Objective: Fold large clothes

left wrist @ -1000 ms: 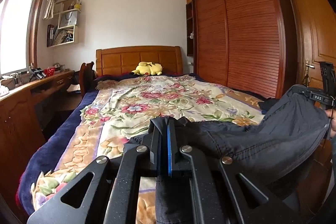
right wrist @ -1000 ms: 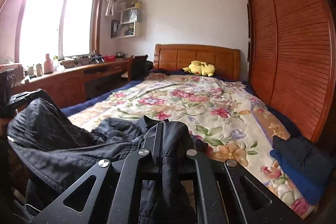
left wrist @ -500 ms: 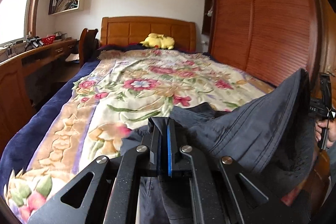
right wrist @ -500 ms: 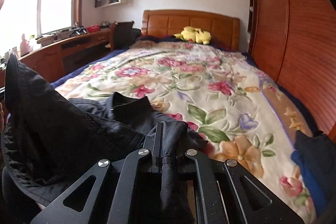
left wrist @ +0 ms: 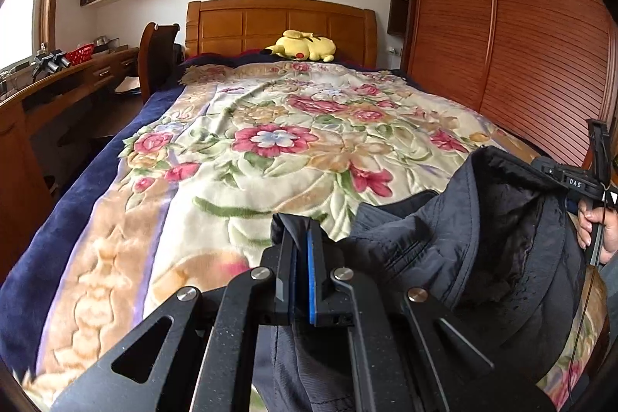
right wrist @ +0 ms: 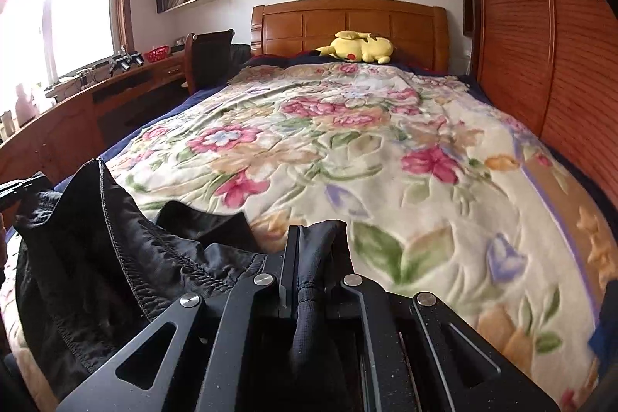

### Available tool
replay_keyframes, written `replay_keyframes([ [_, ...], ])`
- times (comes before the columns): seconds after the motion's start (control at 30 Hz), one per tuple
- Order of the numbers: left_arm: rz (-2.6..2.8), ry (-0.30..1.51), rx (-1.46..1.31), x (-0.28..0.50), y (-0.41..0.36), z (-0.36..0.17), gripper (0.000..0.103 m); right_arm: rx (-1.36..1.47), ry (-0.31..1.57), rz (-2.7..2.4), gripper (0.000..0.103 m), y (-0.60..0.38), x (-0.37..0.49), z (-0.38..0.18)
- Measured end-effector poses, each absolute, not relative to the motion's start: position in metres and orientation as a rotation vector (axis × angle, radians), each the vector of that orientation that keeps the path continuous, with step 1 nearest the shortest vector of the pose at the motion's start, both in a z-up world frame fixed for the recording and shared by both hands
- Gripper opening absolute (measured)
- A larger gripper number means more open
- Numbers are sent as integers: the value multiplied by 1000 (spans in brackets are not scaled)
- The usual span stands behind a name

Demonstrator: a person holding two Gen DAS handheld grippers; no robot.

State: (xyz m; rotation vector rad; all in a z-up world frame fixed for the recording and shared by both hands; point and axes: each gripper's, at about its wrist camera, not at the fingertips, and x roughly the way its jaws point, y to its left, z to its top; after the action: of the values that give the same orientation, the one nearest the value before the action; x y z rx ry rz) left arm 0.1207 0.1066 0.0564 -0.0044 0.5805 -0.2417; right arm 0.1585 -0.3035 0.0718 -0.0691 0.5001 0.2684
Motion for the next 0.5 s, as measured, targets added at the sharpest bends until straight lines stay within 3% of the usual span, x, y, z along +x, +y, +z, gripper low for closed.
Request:
replay_keyframes([
  [0.3,-215,679,28,154,105,28,5,-100,632,221,10,-291,205,45],
  [0.4,-217,682,34,150,106,26,6,-59,668,236,23,-295,215,42],
  [0.47,-226,685,31,145,108,27,9,-8,704,280,42,-301,218,43],
  [0.5,-231,682,30,139,110,28,14,6,709,293,46,-304,218,43],
])
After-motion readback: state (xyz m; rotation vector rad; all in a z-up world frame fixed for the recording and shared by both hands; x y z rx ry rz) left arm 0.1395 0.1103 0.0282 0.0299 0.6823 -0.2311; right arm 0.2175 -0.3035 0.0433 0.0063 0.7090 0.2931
